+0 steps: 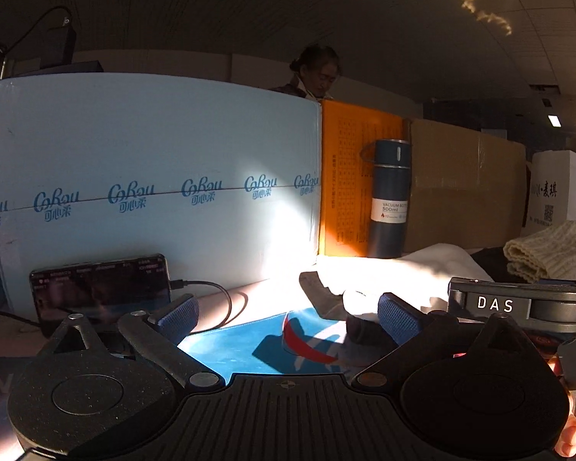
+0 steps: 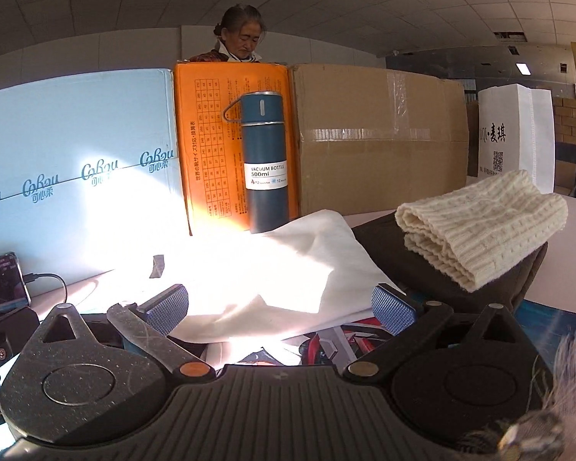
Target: Fold clothes
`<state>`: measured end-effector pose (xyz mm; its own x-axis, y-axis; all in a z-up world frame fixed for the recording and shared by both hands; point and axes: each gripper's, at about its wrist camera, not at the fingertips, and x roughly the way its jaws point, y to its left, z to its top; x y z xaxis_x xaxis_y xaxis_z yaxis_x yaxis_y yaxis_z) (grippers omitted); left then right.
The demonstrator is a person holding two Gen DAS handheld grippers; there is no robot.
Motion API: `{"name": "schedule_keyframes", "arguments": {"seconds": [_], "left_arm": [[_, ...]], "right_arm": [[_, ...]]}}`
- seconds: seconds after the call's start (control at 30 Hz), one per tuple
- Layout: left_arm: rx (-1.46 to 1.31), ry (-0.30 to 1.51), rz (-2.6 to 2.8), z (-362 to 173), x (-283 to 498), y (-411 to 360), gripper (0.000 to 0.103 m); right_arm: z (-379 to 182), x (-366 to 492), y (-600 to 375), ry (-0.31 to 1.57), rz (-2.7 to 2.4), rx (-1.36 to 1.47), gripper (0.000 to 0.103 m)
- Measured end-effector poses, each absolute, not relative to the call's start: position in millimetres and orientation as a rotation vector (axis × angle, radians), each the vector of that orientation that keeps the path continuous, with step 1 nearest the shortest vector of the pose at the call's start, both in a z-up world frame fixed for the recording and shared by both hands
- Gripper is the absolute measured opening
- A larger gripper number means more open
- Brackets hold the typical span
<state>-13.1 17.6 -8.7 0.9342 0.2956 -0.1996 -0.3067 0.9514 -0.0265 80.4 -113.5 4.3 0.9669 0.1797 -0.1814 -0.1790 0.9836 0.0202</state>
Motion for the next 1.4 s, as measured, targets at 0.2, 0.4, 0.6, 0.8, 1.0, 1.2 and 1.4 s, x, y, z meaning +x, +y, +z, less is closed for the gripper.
{"name": "schedule_keyframes", "arguments": {"seconds": [0.2, 0.4, 0.6, 0.8, 1.0, 1.2, 1.4], "left_arm": [[-0.065, 0.12, 0.226, -8.4, -16.8, 15.7, 0.103], [-0.057, 0.123, 0.197, -8.5, -9.3, 14.0, 0.103], [-0.02, 0.106, 0.195, -9.8, -10.6, 7.3, 0.103], [-0.002, 0.101, 0.194, -9.9, -11.8, 4.8, 0.103], [0.003, 0.097, 0.193, -9.8, -12.9, 4.0, 0.103], [0.009, 0.092, 0.192, -9.6, -14.0, 2.7, 0.103], [0.015, 0.088, 0.192, -9.4, -15.1, 1.4, 0.103]], "right_arm": [[2.1, 41.0, -113.3, 0.113, 0.118, 0.04, 0.103], [2.5, 25.3, -117.5, -0.03, -0.045, -0.008, 0.103], [2.5, 25.8, -129.8, -0.013, -0.04, 0.036, 0.103], [3.4, 23.5, -122.1, -0.017, 0.029, 0.003, 0.103], [3.8, 26.0, -120.8, -0.014, 0.037, 0.001, 0.103], [4.0, 25.9, -119.5, -0.013, 0.039, -0.003, 0.103], [3.6, 25.8, -119.9, -0.011, 0.039, -0.002, 0.103]]}}
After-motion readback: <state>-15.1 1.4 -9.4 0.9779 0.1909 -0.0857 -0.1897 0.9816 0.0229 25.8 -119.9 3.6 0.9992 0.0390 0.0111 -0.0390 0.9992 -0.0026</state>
